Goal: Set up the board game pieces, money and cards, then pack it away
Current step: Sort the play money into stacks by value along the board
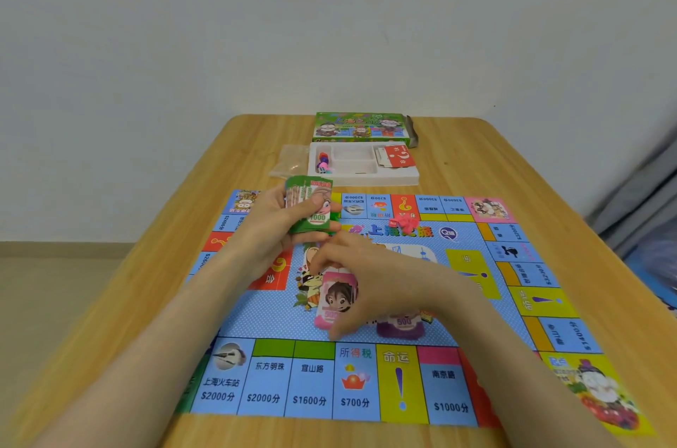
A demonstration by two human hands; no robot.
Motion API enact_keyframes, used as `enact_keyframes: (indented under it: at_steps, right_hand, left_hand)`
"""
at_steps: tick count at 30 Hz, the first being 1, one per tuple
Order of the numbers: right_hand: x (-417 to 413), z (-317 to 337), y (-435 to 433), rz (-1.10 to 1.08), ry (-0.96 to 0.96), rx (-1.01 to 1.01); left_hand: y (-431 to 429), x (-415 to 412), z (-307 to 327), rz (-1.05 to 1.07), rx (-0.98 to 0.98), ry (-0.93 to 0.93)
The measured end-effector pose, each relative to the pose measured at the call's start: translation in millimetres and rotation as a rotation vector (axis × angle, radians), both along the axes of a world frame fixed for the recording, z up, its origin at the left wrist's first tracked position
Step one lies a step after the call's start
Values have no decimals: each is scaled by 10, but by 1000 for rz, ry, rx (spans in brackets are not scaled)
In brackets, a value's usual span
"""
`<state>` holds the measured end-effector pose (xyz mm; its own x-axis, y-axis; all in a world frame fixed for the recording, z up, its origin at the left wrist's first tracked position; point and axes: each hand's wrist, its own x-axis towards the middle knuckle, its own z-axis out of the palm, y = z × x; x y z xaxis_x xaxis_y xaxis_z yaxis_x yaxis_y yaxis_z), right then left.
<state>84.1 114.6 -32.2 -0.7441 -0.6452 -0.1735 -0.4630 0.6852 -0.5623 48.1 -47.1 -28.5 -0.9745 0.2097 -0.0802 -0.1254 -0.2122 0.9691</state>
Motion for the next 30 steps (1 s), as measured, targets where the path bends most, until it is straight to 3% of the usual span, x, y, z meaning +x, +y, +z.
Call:
enact_keyframes:
  at_steps: [8, 13, 18, 30]
  right_hand:
    - [14, 19, -9, -48, -9, -47]
    - [-49, 54, -9, -326, 162, -308]
    - [-108, 7, -15, -607, 259, -619]
    - [-80, 3, -49, -635, 389, -730]
  left_hand:
    - [-5, -16, -16, -1, -6, -10]
    - [-22, -48, -20, -48, -10, -41]
    - [2, 46, 2, -332, -157, -4]
    - [-5, 55, 23, -335, -84, 4]
